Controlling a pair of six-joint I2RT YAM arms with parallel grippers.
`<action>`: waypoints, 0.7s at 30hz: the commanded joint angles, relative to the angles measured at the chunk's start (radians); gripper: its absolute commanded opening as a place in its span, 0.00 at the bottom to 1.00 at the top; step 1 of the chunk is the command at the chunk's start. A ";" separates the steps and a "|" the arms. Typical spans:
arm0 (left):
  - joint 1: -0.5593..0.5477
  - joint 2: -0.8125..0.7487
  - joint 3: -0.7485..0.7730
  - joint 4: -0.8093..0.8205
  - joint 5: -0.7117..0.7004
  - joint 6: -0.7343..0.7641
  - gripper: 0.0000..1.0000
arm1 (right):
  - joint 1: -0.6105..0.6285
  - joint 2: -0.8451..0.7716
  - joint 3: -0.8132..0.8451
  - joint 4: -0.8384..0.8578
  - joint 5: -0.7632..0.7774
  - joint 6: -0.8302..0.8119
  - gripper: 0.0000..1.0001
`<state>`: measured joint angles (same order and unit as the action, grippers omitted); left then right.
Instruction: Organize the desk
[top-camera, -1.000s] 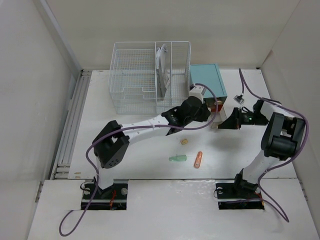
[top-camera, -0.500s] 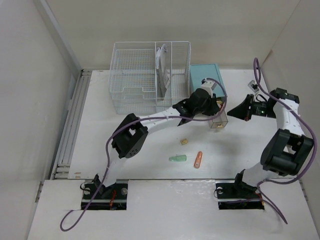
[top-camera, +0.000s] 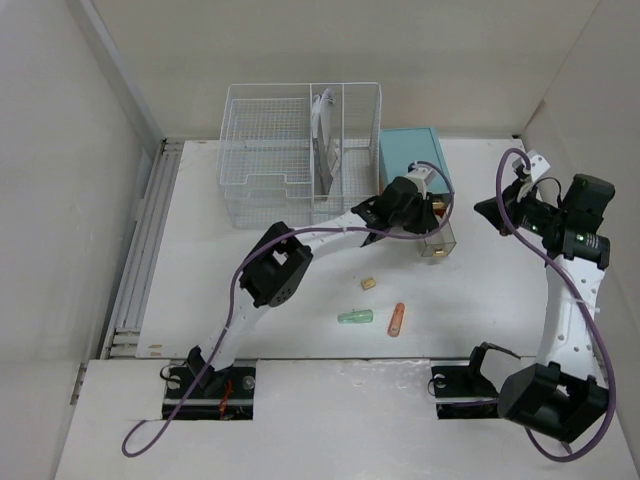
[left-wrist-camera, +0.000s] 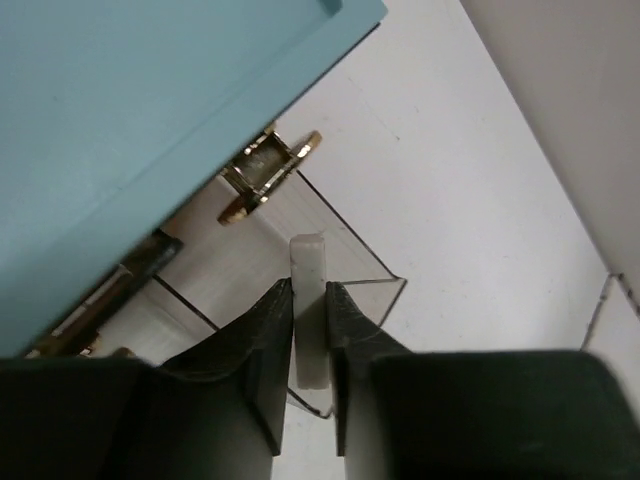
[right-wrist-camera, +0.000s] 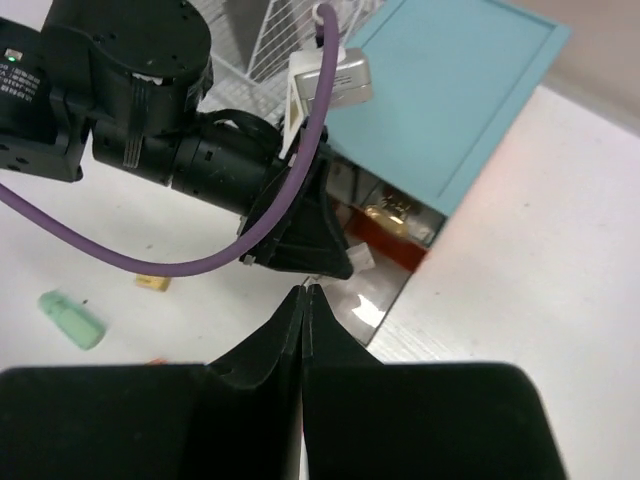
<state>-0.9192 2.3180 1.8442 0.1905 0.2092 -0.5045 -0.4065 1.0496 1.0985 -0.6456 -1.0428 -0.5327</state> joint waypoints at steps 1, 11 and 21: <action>0.017 0.000 0.073 0.018 0.044 0.017 0.26 | -0.003 0.001 -0.012 0.123 0.062 0.073 0.00; 0.026 -0.147 -0.071 0.078 0.088 0.035 0.68 | -0.003 -0.043 -0.022 0.063 0.075 -0.032 0.14; -0.065 -0.535 -0.430 0.159 0.087 0.035 0.08 | -0.003 -0.312 -0.098 -0.268 -0.109 -0.709 0.58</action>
<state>-0.9474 1.9411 1.4525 0.2573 0.2836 -0.4786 -0.4065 0.7918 1.0172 -0.7677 -1.0344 -0.9195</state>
